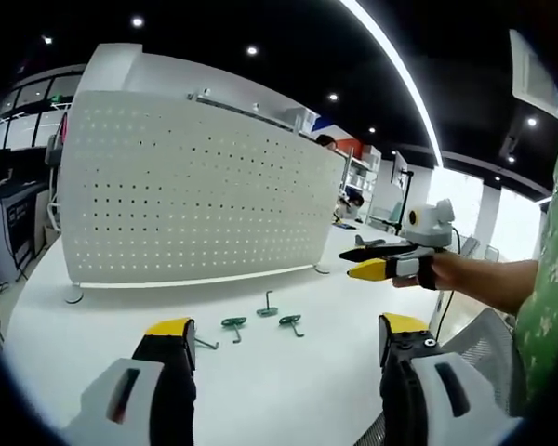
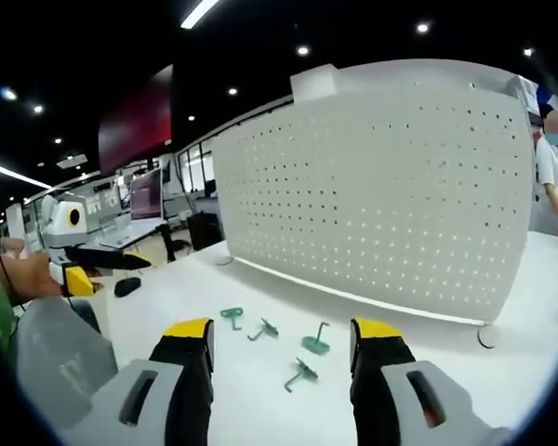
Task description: Insert the hook assembly into the mounting plate slot until the hook locks in place.
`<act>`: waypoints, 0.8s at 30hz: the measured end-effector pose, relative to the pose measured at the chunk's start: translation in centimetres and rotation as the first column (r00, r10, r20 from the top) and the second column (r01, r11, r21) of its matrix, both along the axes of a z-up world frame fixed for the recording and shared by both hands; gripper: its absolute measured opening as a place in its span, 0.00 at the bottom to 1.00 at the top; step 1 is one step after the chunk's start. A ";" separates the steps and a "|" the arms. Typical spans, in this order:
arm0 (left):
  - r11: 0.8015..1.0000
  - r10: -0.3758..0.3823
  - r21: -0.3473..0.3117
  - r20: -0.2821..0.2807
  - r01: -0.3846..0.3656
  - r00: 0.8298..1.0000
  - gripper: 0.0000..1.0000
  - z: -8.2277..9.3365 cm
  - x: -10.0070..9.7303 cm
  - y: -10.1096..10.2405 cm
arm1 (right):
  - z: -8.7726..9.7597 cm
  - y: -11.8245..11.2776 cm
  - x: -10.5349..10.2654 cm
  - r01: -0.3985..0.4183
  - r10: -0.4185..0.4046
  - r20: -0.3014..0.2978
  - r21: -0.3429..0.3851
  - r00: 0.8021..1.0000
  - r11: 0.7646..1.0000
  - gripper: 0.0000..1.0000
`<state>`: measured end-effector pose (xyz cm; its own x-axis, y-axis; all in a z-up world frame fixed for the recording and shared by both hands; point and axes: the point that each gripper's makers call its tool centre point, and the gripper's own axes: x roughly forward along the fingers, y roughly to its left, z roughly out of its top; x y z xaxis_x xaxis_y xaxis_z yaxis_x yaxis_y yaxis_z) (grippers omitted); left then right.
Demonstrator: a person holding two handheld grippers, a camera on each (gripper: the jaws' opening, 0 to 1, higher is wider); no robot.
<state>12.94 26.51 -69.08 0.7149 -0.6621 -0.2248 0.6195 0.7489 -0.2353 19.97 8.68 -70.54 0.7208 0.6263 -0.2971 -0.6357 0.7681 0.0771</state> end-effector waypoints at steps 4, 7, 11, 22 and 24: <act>1.000 0.001 0.002 -0.007 -0.001 1.000 0.83 -0.3 0.0 0.0 | -0.5 -0.1 1.1 -0.003 0.003 -0.002 -0.019 1.000 1.000 0.52; 1.000 0.000 0.003 -0.008 0.000 1.000 0.83 -0.4 0.0 0.0 | -1.0 0.0 1.9 -0.017 0.018 0.002 -0.058 1.000 0.998 0.48; 1.000 0.002 0.002 -0.012 -0.002 1.000 0.82 -0.5 0.0 0.0 | -1.7 0.2 2.7 -0.034 0.034 -0.003 -0.086 0.999 0.996 0.45; 1.000 -0.006 0.012 -0.028 0.006 1.000 0.82 -1.0 -0.2 -0.1 | -3.3 0.2 5.2 -0.069 0.066 -0.029 -0.123 0.997 0.990 0.33; 1.000 -0.009 0.014 -0.030 0.009 1.000 0.82 -1.0 -0.2 -0.2 | -3.7 0.2 5.7 -0.070 0.065 -0.044 -0.125 0.997 0.990 0.31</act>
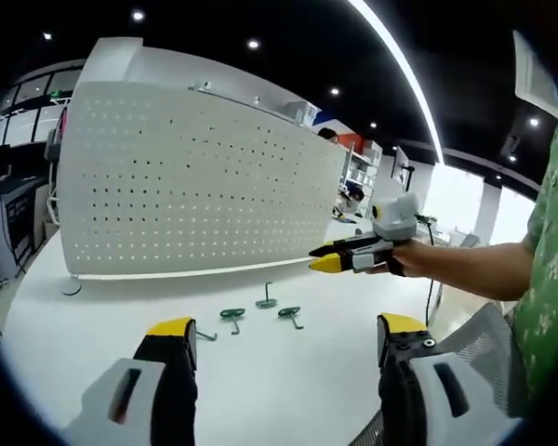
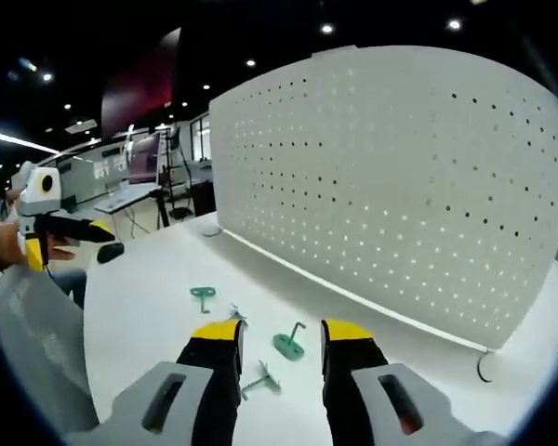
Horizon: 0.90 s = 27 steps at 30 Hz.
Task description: Insert the hook assembly into the mounting plate slot until the hook locks in place.
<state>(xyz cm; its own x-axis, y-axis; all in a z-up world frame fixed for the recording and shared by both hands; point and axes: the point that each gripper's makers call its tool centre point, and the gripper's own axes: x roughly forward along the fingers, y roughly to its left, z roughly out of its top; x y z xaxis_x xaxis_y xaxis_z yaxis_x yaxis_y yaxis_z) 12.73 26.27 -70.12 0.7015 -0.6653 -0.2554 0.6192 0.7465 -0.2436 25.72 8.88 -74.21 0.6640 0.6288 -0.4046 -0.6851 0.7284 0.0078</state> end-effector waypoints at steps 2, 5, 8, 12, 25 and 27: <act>1.000 -0.003 0.004 -0.001 0.003 1.000 0.81 -0.1 -0.1 -0.1 | -0.1 0.1 0.4 -0.003 0.003 -0.001 -0.002 1.000 1.000 0.28; 1.000 -0.004 0.008 -0.005 0.004 1.000 0.81 -0.2 -0.1 0.0 | -0.5 0.4 1.0 -0.017 0.017 -0.010 -0.007 1.000 1.000 0.26; 1.000 -0.001 0.008 -0.008 0.001 1.000 0.81 -0.2 -0.1 0.1 | -1.3 0.7 1.5 -0.030 0.029 -0.025 -0.022 0.999 0.999 0.25; 1.000 0.001 0.008 -0.012 -0.001 1.000 0.81 -0.3 -0.1 0.1 | -2.1 1.0 2.2 -0.049 0.047 -0.039 -0.045 0.998 0.998 0.24; 1.000 0.004 0.017 -0.035 -0.004 0.999 0.80 -0.9 0.1 0.3 | -4.8 1.6 3.7 -0.105 0.096 -0.092 -0.099 0.991 0.990 0.19; 1.000 0.005 0.018 -0.040 -0.004 0.999 0.80 -1.1 0.2 0.3 | -5.3 1.7 3.9 -0.113 0.102 -0.103 -0.107 0.989 0.988 0.19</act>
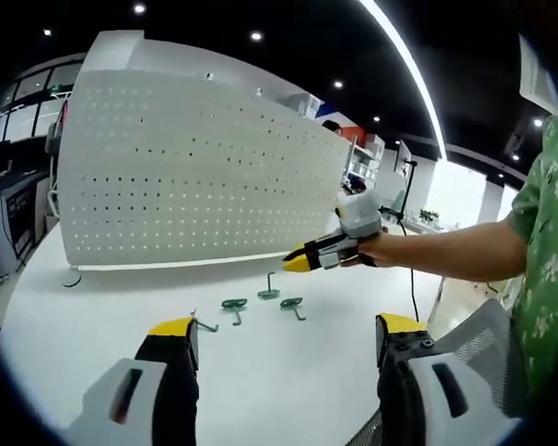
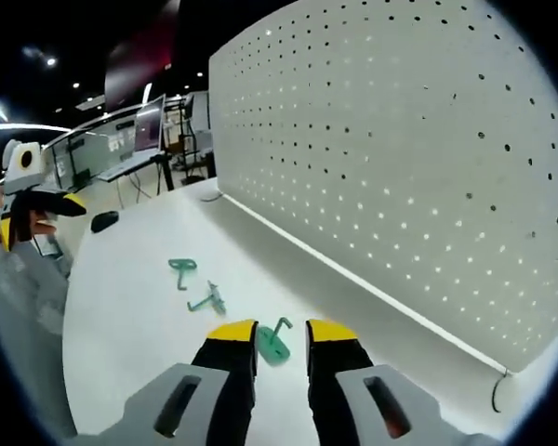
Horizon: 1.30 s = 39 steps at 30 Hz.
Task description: Insert the hook assembly into the mounting plate slot until the hook locks in place.
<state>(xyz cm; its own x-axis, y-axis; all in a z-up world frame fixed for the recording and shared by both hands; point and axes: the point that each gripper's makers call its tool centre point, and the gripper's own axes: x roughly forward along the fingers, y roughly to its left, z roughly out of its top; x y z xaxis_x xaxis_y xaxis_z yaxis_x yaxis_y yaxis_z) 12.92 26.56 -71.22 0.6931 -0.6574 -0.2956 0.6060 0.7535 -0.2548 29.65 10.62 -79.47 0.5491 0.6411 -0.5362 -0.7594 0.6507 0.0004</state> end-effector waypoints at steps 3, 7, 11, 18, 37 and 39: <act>1.000 0.003 0.001 -0.006 -0.003 1.000 0.80 -0.1 0.1 0.1 | -0.7 0.1 0.3 -0.011 0.011 -0.016 -0.011 1.000 1.000 0.18; 1.000 0.005 0.002 -0.014 -0.005 1.000 0.80 -0.3 0.1 0.1 | -1.4 0.4 0.7 -0.024 0.023 -0.031 -0.019 0.999 1.000 0.17; 1.000 0.007 0.001 -0.019 -0.007 1.000 0.80 -0.5 0.2 0.2 | -1.9 0.8 0.8 -0.049 0.047 -0.038 -0.036 0.998 0.998 0.15; 1.000 0.014 -0.002 -0.025 -0.014 1.000 0.79 -0.6 0.3 0.3 | -2.6 1.1 1.3 -0.063 0.061 -0.048 -0.041 0.997 0.997 0.12; 1.000 0.014 -0.001 -0.028 -0.014 1.000 0.79 -0.7 0.3 0.4 | -2.5 2.0 0.6 -0.103 0.102 -0.046 -0.016 0.994 0.995 0.02; 1.000 0.013 -0.002 -0.029 -0.013 1.000 0.79 -0.7 0.2 0.3 | -2.4 2.1 0.4 -0.109 0.108 -0.041 -0.018 0.993 0.994 0.02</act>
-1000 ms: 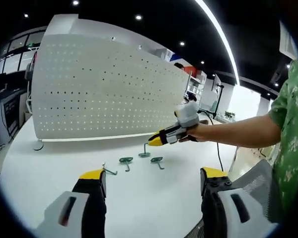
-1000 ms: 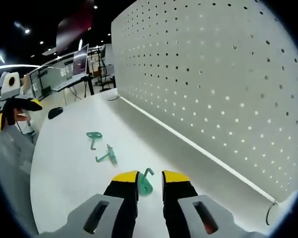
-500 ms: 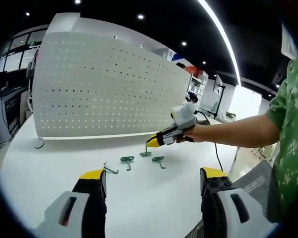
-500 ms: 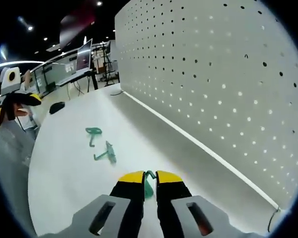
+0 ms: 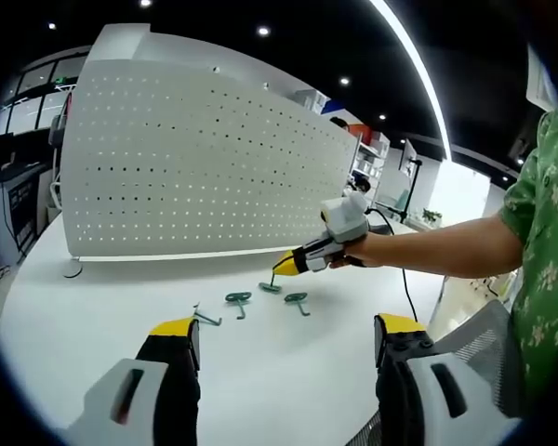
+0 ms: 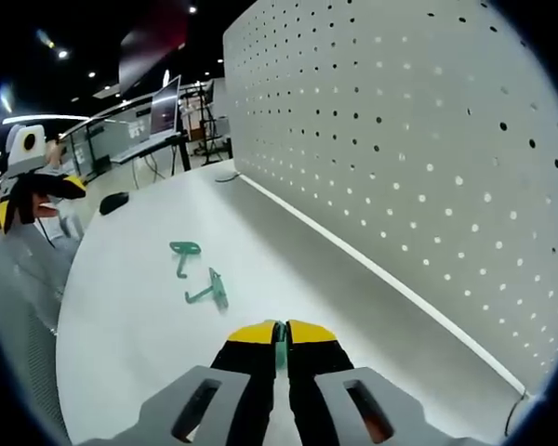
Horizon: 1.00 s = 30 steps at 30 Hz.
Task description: Insert the hook assembly into the mounting plate slot until the hook locks in place.
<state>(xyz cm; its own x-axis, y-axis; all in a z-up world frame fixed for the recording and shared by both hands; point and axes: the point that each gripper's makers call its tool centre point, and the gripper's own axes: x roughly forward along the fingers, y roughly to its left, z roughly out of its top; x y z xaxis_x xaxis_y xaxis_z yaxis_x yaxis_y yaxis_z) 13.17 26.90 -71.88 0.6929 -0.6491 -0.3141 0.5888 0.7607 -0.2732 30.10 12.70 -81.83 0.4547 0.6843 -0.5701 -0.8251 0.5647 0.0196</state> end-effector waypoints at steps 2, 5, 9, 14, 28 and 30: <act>1.000 -0.001 -0.001 0.001 0.001 1.000 0.79 0.0 0.0 0.0 | 0.3 0.1 -0.1 -0.013 0.014 0.019 -0.011 1.000 1.000 0.02; 1.000 -0.003 -0.001 0.002 0.003 1.000 0.78 0.0 0.0 -0.1 | 0.9 0.4 -0.5 -0.034 0.034 0.020 0.000 0.999 0.999 0.01; 1.000 -0.015 -0.005 0.006 0.015 1.000 0.77 0.2 -0.1 -0.4 | 1.8 0.9 -1.1 -0.068 0.068 0.028 0.005 0.997 0.998 0.01; 1.000 -0.026 -0.004 0.012 0.026 1.000 0.76 0.4 -0.3 -0.5 | 3.7 1.8 -2.4 -0.138 0.137 0.055 0.001 0.989 0.990 0.01; 0.996 -0.082 0.025 0.075 0.080 0.994 0.74 2.5 0.0 -0.8 | 8.3 4.6 -6.7 -0.321 0.320 0.096 -0.012 0.942 0.947 0.01; 0.995 -0.095 0.035 0.083 0.092 0.992 0.73 2.7 0.0 -1.0 | 8.9 4.9 -7.4 -0.342 0.341 0.093 -0.001 0.936 0.940 0.01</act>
<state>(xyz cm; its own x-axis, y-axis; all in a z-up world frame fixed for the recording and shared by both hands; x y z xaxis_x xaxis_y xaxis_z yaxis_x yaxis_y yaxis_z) 13.13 25.92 -69.15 0.6547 -0.7028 -0.2782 0.6775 0.7088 -0.1963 22.73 17.65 -72.96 0.2411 0.8152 -0.5265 -0.9669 0.2487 -0.0576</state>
